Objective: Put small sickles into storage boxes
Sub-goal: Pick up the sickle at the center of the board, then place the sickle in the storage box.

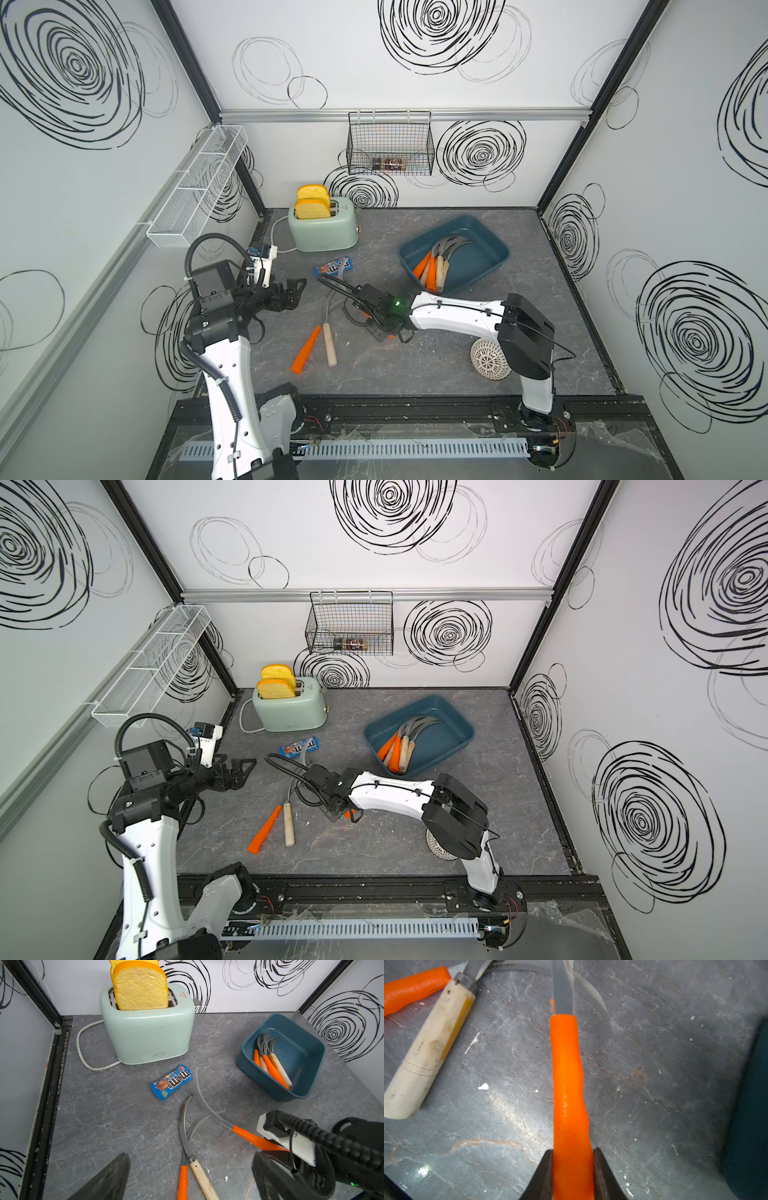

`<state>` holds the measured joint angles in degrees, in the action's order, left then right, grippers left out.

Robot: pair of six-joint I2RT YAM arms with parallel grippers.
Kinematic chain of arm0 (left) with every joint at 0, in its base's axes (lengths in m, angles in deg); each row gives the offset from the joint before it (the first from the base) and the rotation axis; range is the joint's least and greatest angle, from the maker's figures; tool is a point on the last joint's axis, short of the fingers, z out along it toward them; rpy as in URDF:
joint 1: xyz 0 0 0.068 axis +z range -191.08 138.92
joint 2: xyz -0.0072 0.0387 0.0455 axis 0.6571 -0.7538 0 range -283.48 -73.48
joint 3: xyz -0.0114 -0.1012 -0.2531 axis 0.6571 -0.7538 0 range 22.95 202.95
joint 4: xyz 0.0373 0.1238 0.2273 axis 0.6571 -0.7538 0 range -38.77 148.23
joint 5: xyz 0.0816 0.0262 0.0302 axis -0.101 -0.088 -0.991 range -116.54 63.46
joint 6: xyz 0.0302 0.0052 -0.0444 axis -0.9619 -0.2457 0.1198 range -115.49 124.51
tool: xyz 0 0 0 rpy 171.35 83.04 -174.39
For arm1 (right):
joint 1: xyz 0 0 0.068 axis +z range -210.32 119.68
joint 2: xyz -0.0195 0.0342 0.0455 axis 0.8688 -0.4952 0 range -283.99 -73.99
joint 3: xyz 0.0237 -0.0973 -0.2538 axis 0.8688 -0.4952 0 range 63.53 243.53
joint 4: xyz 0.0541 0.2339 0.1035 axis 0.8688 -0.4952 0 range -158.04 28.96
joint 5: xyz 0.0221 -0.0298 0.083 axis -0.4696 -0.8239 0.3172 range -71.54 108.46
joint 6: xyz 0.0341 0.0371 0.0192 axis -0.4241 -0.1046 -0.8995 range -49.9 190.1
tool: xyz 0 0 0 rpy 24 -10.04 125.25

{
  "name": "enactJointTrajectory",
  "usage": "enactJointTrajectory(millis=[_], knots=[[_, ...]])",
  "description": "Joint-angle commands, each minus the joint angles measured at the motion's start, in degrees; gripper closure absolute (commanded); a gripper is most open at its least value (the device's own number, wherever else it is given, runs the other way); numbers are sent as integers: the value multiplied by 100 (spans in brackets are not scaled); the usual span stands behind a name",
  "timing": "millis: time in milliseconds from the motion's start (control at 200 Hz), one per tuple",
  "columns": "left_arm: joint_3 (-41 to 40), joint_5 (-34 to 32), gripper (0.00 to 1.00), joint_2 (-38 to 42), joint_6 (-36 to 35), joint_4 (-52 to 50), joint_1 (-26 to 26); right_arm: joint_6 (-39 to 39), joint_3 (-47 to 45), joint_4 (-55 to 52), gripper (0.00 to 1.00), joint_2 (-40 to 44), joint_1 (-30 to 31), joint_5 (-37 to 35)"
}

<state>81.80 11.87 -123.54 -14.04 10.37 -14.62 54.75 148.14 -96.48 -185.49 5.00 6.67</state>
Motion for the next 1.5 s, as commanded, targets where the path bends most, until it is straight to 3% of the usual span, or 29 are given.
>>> enactJointTrajectory(millis=[0,225,540,981,1496], knots=[[26,-73,4,75,90,253,-130,28,-96,2,100,264,-92,56],[41,-221,4,2,286,370,-500,31,-180,-41,100,516,-340,131],[315,-774,4,-272,675,628,-1627,14,-202,-195,100,936,-889,420],[890,-928,4,-838,272,462,-2556,75,-355,-468,100,1604,-2239,1032],[932,-924,4,-1042,247,460,-3025,-45,-694,-421,100,1763,-3596,1696]])
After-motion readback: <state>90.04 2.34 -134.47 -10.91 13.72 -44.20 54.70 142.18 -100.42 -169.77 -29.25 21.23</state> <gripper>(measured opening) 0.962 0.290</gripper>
